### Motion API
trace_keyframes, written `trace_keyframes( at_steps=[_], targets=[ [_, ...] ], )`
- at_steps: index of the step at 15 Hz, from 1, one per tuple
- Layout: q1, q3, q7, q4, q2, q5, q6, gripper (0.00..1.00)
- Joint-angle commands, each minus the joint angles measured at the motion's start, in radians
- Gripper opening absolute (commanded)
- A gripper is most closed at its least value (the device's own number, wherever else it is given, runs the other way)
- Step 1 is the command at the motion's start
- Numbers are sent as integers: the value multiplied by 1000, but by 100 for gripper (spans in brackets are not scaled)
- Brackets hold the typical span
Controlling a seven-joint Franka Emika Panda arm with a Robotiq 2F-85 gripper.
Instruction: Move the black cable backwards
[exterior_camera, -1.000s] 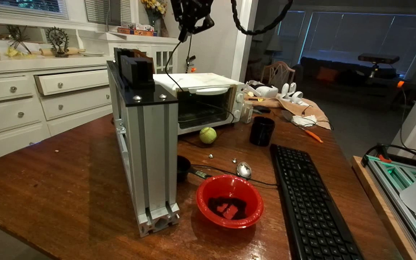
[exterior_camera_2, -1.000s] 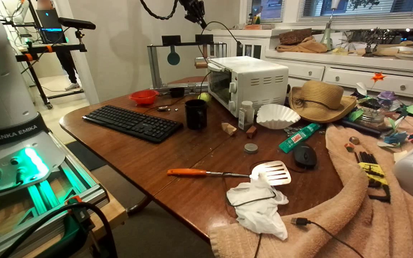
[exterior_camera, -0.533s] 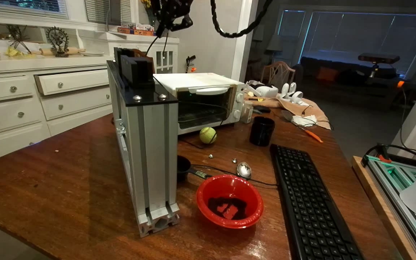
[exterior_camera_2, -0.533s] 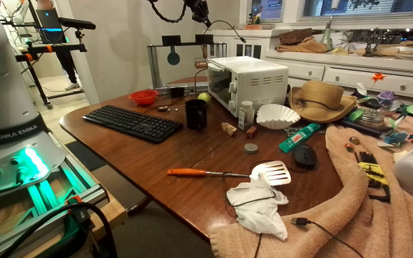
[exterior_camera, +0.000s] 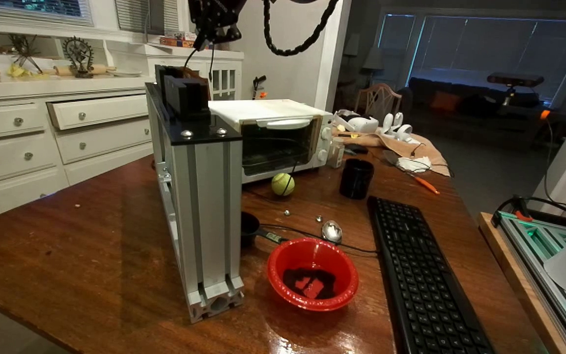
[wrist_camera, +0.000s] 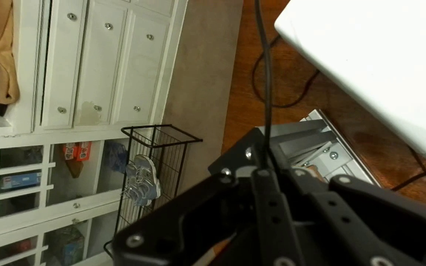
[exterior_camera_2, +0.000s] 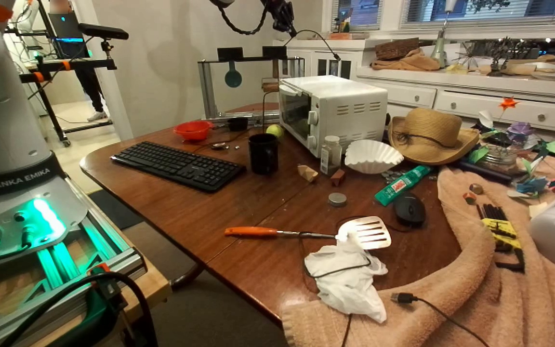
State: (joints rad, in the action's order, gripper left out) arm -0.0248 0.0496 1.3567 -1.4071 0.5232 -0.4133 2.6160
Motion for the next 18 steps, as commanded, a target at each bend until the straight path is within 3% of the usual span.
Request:
trace_keyframes(
  at_steps=[1, 15, 16, 18],
  targets=[
    [16, 4, 5, 111, 78, 58, -24, 1],
    [25, 3, -13, 318, 247, 138, -61, 1],
    [22, -3, -21, 328, 252, 134, -71, 18],
    [12, -24, -45, 344, 256, 120, -91, 36]
  ],
)
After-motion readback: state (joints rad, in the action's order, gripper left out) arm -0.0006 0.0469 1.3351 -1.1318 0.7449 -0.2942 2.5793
